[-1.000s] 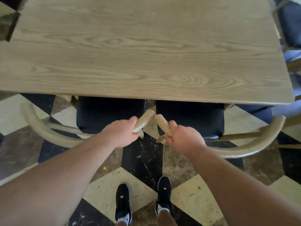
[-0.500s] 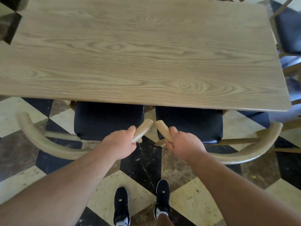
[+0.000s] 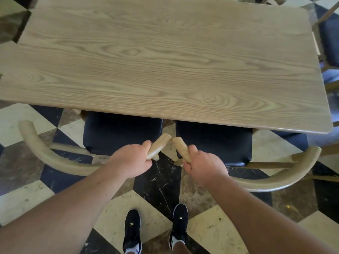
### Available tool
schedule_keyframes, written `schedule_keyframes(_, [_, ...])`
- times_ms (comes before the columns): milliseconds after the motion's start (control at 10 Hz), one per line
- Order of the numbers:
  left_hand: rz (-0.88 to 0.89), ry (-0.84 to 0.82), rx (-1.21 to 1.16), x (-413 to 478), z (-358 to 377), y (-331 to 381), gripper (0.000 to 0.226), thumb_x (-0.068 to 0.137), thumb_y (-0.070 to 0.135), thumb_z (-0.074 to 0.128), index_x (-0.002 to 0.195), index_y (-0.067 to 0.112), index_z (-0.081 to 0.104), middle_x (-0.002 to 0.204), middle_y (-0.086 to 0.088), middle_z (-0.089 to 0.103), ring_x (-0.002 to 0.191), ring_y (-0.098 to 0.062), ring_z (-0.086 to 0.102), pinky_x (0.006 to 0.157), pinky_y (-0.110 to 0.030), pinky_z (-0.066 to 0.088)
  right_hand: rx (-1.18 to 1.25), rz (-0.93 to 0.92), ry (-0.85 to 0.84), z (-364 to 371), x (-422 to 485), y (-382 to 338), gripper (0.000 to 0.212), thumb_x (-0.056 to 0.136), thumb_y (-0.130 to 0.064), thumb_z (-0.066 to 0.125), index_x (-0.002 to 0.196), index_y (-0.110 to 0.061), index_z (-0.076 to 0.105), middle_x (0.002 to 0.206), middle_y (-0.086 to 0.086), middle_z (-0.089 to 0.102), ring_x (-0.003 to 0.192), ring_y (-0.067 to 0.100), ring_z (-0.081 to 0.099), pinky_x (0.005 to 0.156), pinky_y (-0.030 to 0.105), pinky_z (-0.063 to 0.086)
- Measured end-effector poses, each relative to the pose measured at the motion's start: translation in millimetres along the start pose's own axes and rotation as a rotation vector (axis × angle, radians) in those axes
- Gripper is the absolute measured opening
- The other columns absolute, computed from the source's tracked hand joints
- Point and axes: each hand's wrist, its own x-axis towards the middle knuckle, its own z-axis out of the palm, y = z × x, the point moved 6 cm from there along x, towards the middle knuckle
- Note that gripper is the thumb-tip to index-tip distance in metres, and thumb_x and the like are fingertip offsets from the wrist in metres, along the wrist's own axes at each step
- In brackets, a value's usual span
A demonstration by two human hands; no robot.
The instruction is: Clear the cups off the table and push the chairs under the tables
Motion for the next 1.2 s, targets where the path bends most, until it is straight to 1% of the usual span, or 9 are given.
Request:
schedule_keyframes(300, [-0.001, 0.019, 0.036, -2.5, -5.9, 3.9, 0.046, 0.098, 0.044, 0.065, 0.135, 0.03, 0.04, 0.077, 0.011, 0.054, 0.057, -0.012, 0.059, 0.047, -0.025, 0.038, 0.026, -0.022, 0.008, -4.0, -0.9, -2.0, 0.025, 0.106, -0.049, 0.048, 0.104, -0.031, 0.032, 0.069, -0.009, 0.056, 0.051, 0.011, 0.055, 0.043, 0.03, 0.039])
schedule_keyframes(400, [0.014, 0.013, 0.017, -5.1, -9.6, 5.4, 0.039, 0.099, 0.045, 0.063, 0.128, 0.029, 0.042, 0.077, 0.01, 0.057, 0.058, -0.012, 0.06, 0.048, -0.028, 0.042, 0.012, -0.006, -0.004, -6.2, -2.0, -3.3, 0.025, 0.107, -0.049, 0.048, 0.106, -0.029, 0.032, 0.071, -0.009, 0.056, 0.053, 0.013, 0.056, 0.044, 0.032, 0.041])
schedule_keyframes(500, [0.023, -0.023, 0.023, -7.0, -14.9, 7.4, 0.034, 0.103, 0.055, 0.056, 0.119, 0.028, 0.042, 0.079, 0.008, 0.058, 0.061, -0.012, 0.06, 0.05, -0.031, 0.043, 0.013, 0.028, -0.035, -7.3, -3.6, -4.3, 0.027, 0.106, -0.05, 0.051, 0.115, -0.028, 0.038, 0.076, -0.008, 0.057, 0.058, 0.014, 0.058, 0.047, 0.033, 0.042])
schedule_keyframes(600, [0.036, -0.062, 0.16, -8.2, -26.2, 10.6, 0.052, 0.101, 0.076, 0.037, 0.119, 0.027, 0.044, 0.09, 0.006, 0.059, 0.074, -0.015, 0.061, 0.062, -0.036, 0.044, -0.029, 0.062, -0.128, -13.7, -4.8, -8.0, 0.044, 0.102, -0.065, 0.049, 0.126, -0.028, 0.041, 0.099, -0.004, 0.062, 0.086, 0.019, 0.062, 0.07, 0.039, 0.053])
schedule_keyframes(700, [0.018, -0.028, 0.154, -8.4, -40.5, 15.8, 0.071, 0.096, 0.085, 0.031, 0.136, 0.029, 0.048, 0.113, 0.004, 0.061, 0.099, -0.022, 0.058, 0.08, -0.044, 0.046, -0.133, 0.054, -0.119, -31.1, -4.6, -10.3, 0.072, 0.097, -0.08, 0.033, 0.148, -0.028, 0.04, 0.134, 0.003, 0.058, 0.123, 0.029, 0.054, 0.098, 0.048, 0.047])
schedule_keyframes(800, [0.03, 0.044, 0.08, -13.2, -58.5, 23.7, 0.081, 0.095, 0.087, 0.028, 0.15, 0.03, 0.047, 0.133, 0.003, 0.062, 0.119, -0.024, 0.056, 0.096, -0.048, 0.047, -0.072, 0.036, -0.061, -54.8, -7.2, -20.1, 0.09, 0.094, -0.083, 0.018, 0.164, -0.028, 0.023, 0.16, 0.005, 0.043, 0.147, 0.032, 0.037, 0.12, 0.052, 0.034])
schedule_keyframes(900, [0.065, 0.064, 0.078, -20.6, -77.1, 32.2, 0.088, 0.094, 0.088, 0.022, 0.156, 0.029, 0.045, 0.147, 0.001, 0.058, 0.135, -0.026, 0.051, 0.112, -0.052, 0.041, -0.044, -0.017, -0.027, -76.8, -10.2, -34.3, 0.094, 0.091, -0.083, 0.01, 0.166, -0.027, 0.021, 0.167, 0.006, 0.035, 0.154, 0.031, 0.026, 0.127, 0.052, 0.022])
schedule_keyframes(1000, [0.066, 0.058, 0.088, -26.6, -94.3, 37.0, 0.094, 0.093, 0.091, 0.015, 0.16, 0.029, 0.04, 0.159, 0.001, 0.05, 0.146, -0.025, 0.042, 0.121, -0.054, 0.031, -0.049, -0.041, -0.029, -93.8, -11.0, -45.2, 0.095, 0.091, -0.082, 0.009, 0.167, -0.026, 0.02, 0.17, 0.007, 0.031, 0.157, 0.031, 0.021, 0.128, 0.052, 0.016])
schedule_keyframes(1200, [0.071, 0.101, 0.084, -39.1, -144.5, 39.9, 0.114, 0.08, 0.1, 0.0, 0.162, 0.029, 0.036, 0.167, 0.0, 0.042, 0.153, -0.026, 0.034, 0.125, -0.057, 0.025, -0.065, -0.053, 0.054, -137.9, -15.1, -60.0, 0.089, 0.097, -0.081, 0.013, 0.166, -0.025, 0.021, 0.169, 0.009, 0.033, 0.155, 0.033, 0.024, 0.126, 0.053, 0.021])
